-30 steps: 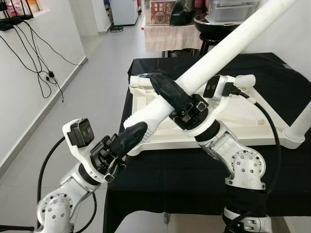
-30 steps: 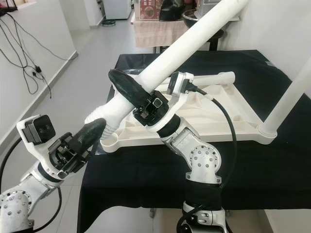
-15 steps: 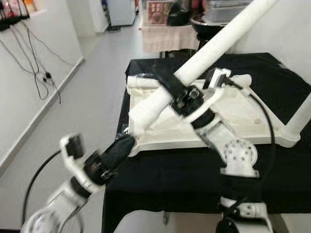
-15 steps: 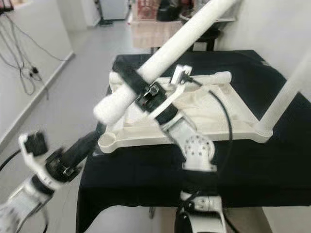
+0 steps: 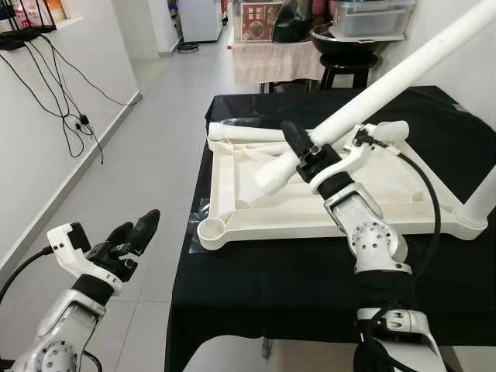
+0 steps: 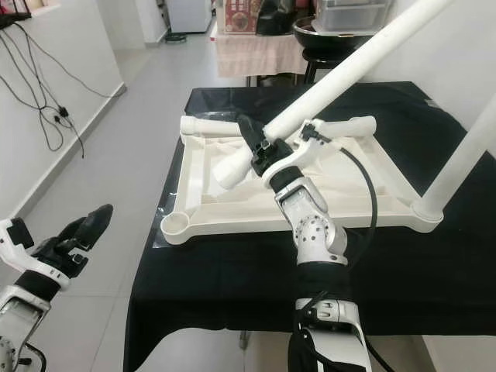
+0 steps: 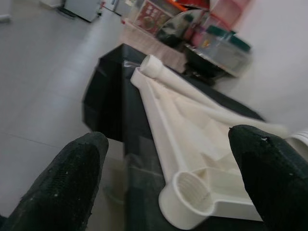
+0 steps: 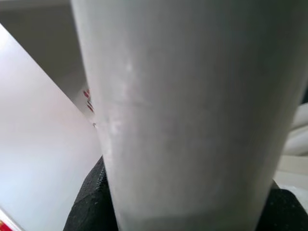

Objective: Building children table

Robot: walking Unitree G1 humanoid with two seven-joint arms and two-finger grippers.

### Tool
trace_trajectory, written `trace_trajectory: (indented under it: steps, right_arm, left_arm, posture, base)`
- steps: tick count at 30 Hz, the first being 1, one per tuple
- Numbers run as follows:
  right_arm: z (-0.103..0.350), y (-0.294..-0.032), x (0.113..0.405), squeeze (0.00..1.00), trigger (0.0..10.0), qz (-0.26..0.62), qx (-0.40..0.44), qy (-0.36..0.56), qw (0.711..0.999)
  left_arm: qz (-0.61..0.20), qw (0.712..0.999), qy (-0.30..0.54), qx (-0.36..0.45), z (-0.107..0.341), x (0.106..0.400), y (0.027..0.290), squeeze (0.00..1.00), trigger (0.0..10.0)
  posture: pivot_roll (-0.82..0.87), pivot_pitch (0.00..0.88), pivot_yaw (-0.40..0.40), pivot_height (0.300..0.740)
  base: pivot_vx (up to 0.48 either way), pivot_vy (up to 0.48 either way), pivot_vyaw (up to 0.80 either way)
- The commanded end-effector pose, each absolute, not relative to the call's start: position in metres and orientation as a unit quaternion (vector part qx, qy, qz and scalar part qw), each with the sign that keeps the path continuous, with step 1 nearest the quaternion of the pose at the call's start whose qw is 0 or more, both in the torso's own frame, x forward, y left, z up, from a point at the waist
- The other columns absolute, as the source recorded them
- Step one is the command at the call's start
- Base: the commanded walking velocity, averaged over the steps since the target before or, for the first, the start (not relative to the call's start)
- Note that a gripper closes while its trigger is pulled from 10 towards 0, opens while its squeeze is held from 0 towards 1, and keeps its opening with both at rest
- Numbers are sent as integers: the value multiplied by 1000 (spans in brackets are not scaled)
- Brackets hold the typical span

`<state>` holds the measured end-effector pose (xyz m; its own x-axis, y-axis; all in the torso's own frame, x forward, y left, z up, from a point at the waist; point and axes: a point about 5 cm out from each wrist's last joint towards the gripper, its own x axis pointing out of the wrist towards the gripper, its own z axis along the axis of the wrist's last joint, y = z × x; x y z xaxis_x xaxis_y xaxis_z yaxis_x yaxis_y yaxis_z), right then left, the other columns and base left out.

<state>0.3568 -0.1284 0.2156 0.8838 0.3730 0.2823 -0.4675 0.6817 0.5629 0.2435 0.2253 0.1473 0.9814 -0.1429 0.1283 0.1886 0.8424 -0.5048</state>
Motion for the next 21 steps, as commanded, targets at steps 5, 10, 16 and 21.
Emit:
trace_trajectory:
  steps: [5,10,16,21]
  right_arm:
    - [199,-109,349,0,10000,239,248,-56,937]
    - [194,-102,348,0,10000,241,219,-60,943]
    - [186,-98,345,0,10000,241,197,-56,949]
    - [183,-94,339,0,10000,254,187,-48,948]
  left_arm:
    - [-47,979,-21,-197,137,247,213,0,10000]
    - [-20,987,-8,-159,132,253,200,0,10000]
    - [-38,997,-6,-71,128,251,187,0,10000]
    - [-48,997,-23,-64,132,245,182,0,10000]
  posture:
    - [-56,0,33,740]
    - [-55,0,36,740]
    - [-50,0,37,740]
    - [-45,0,38,740]
  base:
    - [0,0,0]
    - [0,0,0]
    - [0,0,0]
    - [0,0,-480]
